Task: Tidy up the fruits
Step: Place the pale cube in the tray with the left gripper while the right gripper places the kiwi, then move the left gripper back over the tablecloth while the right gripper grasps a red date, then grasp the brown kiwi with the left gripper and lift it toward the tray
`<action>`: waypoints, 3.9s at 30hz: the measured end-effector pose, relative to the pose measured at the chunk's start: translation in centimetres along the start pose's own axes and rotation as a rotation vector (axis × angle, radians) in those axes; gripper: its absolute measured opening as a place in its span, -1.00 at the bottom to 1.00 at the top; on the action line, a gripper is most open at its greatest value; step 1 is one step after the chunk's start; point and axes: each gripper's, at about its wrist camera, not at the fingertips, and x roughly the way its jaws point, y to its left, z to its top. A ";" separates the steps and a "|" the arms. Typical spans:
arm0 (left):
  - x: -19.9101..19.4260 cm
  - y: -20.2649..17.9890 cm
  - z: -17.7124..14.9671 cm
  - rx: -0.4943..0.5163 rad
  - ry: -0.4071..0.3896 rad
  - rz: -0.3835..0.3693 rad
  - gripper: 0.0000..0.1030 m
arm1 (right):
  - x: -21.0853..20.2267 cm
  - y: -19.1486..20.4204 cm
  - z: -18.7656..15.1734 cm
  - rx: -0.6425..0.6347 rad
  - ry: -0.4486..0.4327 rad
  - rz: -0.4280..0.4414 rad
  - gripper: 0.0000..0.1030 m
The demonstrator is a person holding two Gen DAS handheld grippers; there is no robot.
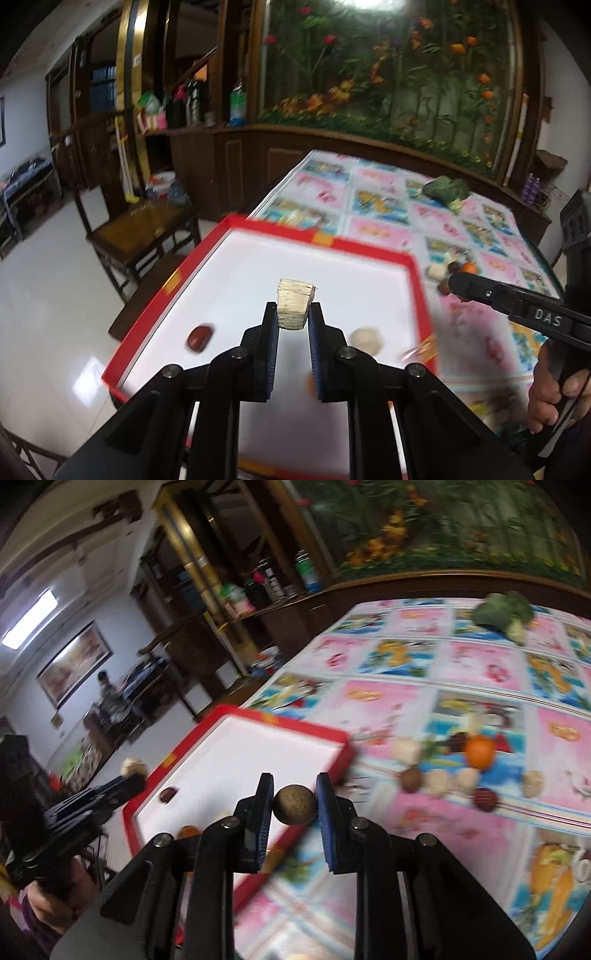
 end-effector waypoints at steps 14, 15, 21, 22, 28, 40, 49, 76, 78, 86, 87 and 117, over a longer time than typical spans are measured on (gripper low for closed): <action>3.2 3.7 -1.8 -0.009 0.073 0.066 -0.73 | 9.3 9.7 -1.7 -0.174 0.183 0.021 -0.50; 3.4 3.7 -1.9 -0.007 0.080 0.066 -0.73 | 10.1 10.1 -1.6 -0.184 0.199 0.022 -0.50; 4.6 4.0 -2.4 -0.002 0.128 0.068 -0.72 | 13.2 10.8 -1.0 -0.185 0.299 -0.024 -0.50; 4.7 4.1 -2.4 -0.002 0.132 0.071 -0.72 | 13.6 10.8 -1.0 -0.190 0.320 -0.052 -0.50; 4.3 4.2 -2.4 -0.010 0.139 0.090 -0.27 | 13.8 10.5 -0.5 -0.165 0.367 -0.047 -0.48; 0.6 -1.2 -1.7 0.078 0.054 0.038 0.23 | 5.0 4.6 0.1 -0.085 0.137 0.017 -0.22; 0.2 -9.6 -2.0 0.223 0.078 -0.124 0.34 | -1.9 -5.8 -1.4 0.009 0.076 -0.185 -0.21; 13.0 -20.2 1.0 0.325 0.299 -0.062 0.33 | -1.6 -14.4 -0.7 0.048 0.153 -0.258 -0.45; 13.5 -20.2 1.2 0.329 0.301 -0.048 0.17 | -2.6 -15.3 -0.3 0.104 0.127 -0.258 -0.45; 14.9 -20.7 1.8 0.341 0.298 -0.109 -0.04 | -4.5 -17.1 0.6 0.230 0.061 -0.237 -0.45; 15.1 -20.8 1.9 0.339 0.298 -0.119 -0.11 | -4.7 -17.1 0.6 0.236 0.055 -0.235 -0.45; 0.1 -19.3 2.5 0.303 -0.131 -0.001 -0.54 | -7.2 -13.0 0.7 0.061 -0.185 -0.155 -0.45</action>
